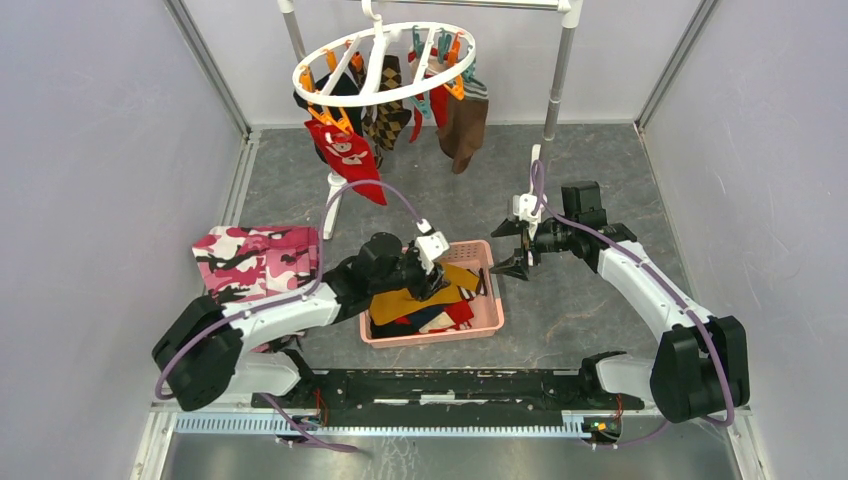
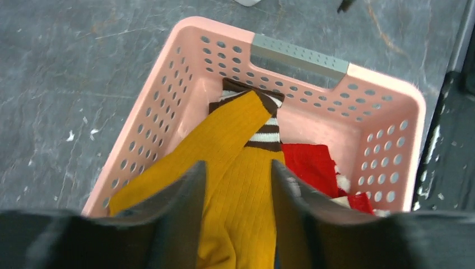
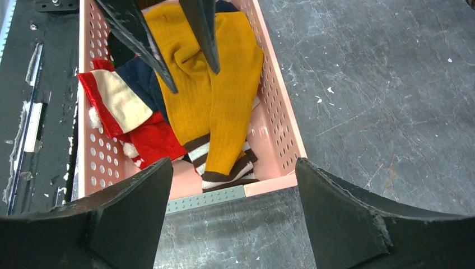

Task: Clip the socks to the hanger
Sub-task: Pick up the sock from the bin.

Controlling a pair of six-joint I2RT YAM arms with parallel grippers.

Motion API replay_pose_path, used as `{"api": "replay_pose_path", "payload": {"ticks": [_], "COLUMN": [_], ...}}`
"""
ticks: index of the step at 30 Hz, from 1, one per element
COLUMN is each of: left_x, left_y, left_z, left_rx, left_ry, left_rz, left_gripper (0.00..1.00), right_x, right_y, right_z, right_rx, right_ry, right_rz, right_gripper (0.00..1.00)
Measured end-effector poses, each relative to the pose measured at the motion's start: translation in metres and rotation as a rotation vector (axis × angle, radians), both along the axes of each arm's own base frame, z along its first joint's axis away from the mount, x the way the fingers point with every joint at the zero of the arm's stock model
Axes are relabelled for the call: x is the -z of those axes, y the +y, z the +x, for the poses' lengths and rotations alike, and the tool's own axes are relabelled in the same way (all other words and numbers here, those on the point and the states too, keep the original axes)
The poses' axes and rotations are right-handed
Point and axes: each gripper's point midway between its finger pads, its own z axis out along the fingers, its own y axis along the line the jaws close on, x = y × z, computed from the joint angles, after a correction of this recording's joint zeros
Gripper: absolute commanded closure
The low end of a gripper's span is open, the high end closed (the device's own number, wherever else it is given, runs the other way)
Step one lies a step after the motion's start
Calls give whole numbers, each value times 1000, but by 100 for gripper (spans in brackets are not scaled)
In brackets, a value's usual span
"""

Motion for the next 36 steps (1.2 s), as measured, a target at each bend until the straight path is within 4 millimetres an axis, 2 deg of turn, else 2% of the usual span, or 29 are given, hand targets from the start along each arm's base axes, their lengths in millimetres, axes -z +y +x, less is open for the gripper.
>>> {"api": "replay_pose_path", "payload": {"ticks": [2, 5, 9, 17, 25, 29, 34, 36], "left_x": [8, 24, 33, 40, 55, 59, 62, 62], "left_y": [-5, -17, -26, -28, -26, -25, -24, -24], "left_z": [2, 12, 22, 22, 23, 24, 26, 26], "left_rx": [76, 159, 215, 313, 347, 348, 344, 340], "left_ry": [-65, -112, -149, -238, -252, -253, -254, -255], "left_rz": [44, 132, 187, 238, 285, 295, 306, 309], "left_gripper": [59, 59, 57, 57, 59, 70, 96, 98], "right_x": [1, 1, 1, 6, 6, 6, 7, 8], "right_y": [0, -1, -1, -1, -1, -1, -1, -1], "right_z": [-1, -1, 0, -1, -2, -2, 0, -1], "right_rx": [-2, -5, -9, -14, -17, -17, -18, -18], "right_ry": [-1, -3, -1, 17, 16, 19, 28, 32], "right_rz": [-3, -7, -13, -21, -24, -24, -27, -28], "right_gripper": [13, 13, 13, 13, 13, 13, 13, 13]}}
